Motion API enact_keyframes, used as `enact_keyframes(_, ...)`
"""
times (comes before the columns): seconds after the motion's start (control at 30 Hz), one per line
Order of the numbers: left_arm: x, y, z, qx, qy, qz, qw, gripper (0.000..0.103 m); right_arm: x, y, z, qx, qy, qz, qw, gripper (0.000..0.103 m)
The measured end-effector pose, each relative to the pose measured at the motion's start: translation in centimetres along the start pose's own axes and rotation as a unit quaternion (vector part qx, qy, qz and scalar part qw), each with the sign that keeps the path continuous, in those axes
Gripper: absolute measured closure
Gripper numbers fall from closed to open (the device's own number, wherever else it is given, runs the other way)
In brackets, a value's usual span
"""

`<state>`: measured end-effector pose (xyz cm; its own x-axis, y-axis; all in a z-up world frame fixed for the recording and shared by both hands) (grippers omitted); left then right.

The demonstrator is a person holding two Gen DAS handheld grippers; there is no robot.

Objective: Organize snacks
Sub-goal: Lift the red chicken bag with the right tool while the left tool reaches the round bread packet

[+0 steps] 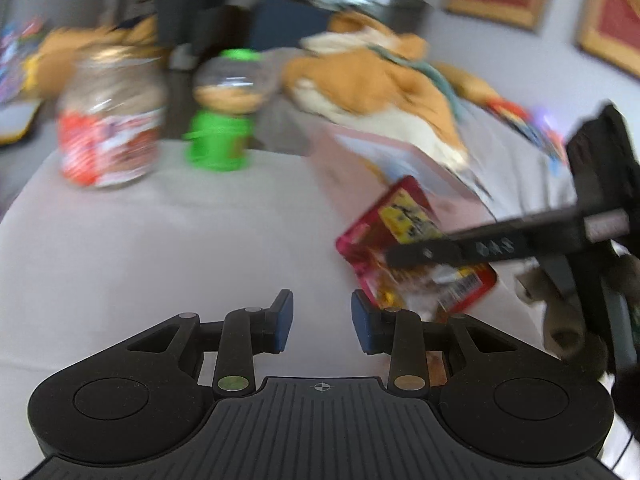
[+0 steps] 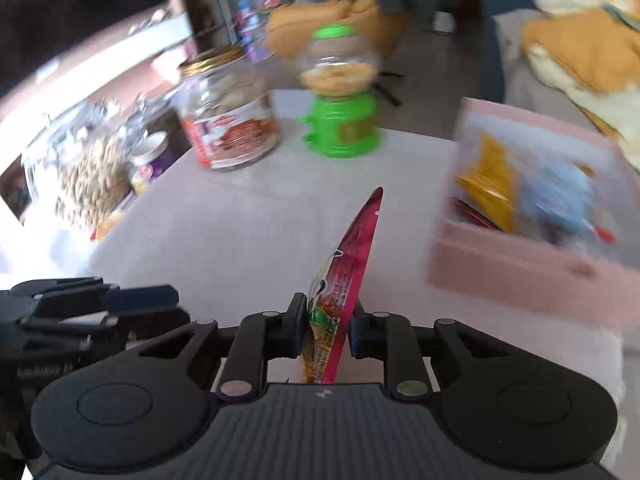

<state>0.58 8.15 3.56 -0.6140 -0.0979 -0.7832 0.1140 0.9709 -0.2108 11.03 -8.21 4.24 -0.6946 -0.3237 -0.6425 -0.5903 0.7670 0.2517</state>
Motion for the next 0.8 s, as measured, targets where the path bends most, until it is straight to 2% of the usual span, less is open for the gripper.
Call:
enact_keyframes(0.1,0.4,-3.9,0.2,0.011,0.017,0.062,0.9979,0.067,2.0,-2.7,-2.1,0.013,-0.02,0.029,0.999,0.083)
enact_keyframes(0.2,1.7,-7.9,0.8,0.019,0.041,0.142,0.9888,0.065,4.2,-5.3,-3.3,0.016,-0.029,0.064,0.997,0.082)
enact_keyframes(0.23,2.3,-8.9,1.1,0.018,0.05,0.164,0.985,0.064,4.9,-6.0,-3.4,0.015,-0.036,0.076,0.996,0.078)
enact_keyframes(0.27,2.9,-10.0,1.5,0.014,0.06,0.188,0.9802,0.064,5.5,-6.7,-3.6,0.019,-0.046,0.089,0.995,0.068)
enact_keyframes(0.3,3.4,-10.6,1.9,0.009,0.066,0.205,0.9764,0.064,6.0,-7.2,-3.8,0.032,-0.055,0.101,0.993,0.065)
enact_keyframes(0.37,3.9,-11.7,2.1,-0.003,0.056,0.238,0.9695,0.064,7.0,-8.3,-3.8,0.059,-0.07,0.122,0.988,0.05)
enact_keyframes(0.43,4.1,-12.3,2.3,-0.017,0.057,0.25,0.9663,0.062,8.1,-9.2,-3.7,0.068,-0.091,0.137,0.984,0.041)
enact_keyframes(0.53,4.0,-12.4,2.7,-0.034,0.062,0.246,0.9668,0.06,9.0,-9.5,-3.8,0.06,-0.119,0.135,0.982,0.04)
enact_keyframes(0.8,3.1,-13.4,3.7,-0.072,0.064,0.254,0.9625,0.059,9.4,-9.0,-4.0,0.07,-0.123,0.114,0.983,0.034)
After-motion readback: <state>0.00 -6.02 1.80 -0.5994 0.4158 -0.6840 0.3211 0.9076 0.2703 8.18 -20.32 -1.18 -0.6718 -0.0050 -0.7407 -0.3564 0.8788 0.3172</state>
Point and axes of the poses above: each gripper's, at about its wrist camera, not at the fingertips, and z roughly the way its jaws point, y to its left, x to its underside, the point moved 2 cm from there along z, roughly the way its jaws point, and after that the axes turned 6 degrees about -x, right-handed, at the moved point
